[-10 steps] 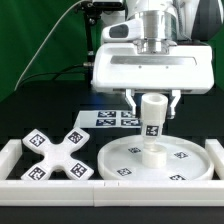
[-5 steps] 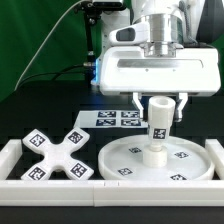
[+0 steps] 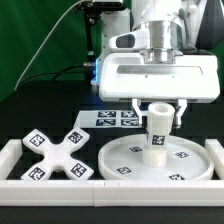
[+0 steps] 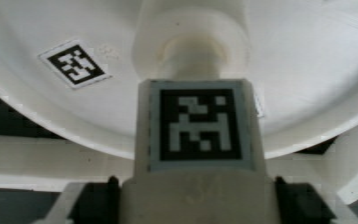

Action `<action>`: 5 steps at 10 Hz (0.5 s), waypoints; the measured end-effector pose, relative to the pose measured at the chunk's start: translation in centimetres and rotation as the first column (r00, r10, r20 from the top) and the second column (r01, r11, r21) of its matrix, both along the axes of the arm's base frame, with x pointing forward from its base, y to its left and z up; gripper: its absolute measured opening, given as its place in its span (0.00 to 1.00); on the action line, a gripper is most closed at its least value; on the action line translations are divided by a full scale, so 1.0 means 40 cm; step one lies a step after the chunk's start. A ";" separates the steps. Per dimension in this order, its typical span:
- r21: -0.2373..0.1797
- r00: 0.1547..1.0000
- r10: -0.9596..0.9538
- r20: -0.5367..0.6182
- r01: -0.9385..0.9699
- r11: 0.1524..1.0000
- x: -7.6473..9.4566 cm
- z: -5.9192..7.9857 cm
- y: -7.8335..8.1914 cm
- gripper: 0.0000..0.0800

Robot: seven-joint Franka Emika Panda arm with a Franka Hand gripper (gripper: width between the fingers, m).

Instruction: Assemble round table

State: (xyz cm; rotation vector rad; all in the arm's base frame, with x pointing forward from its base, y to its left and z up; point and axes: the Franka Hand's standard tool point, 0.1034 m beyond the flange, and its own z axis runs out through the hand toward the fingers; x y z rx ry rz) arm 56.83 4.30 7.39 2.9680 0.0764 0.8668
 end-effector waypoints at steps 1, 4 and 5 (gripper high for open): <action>-0.001 1.000 -0.002 0.006 0.002 1.000 0.000 0.000 0.001 0.51; 0.010 0.999 -0.016 -0.029 0.017 1.000 -0.001 0.000 -0.001 0.51; 0.012 0.999 -0.017 -0.031 0.017 1.000 0.000 0.000 -0.001 0.51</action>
Offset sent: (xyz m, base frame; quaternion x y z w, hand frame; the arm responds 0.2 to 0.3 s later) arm 0.0000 0.0000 0.0000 0.0000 0.0000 0.0000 1.0000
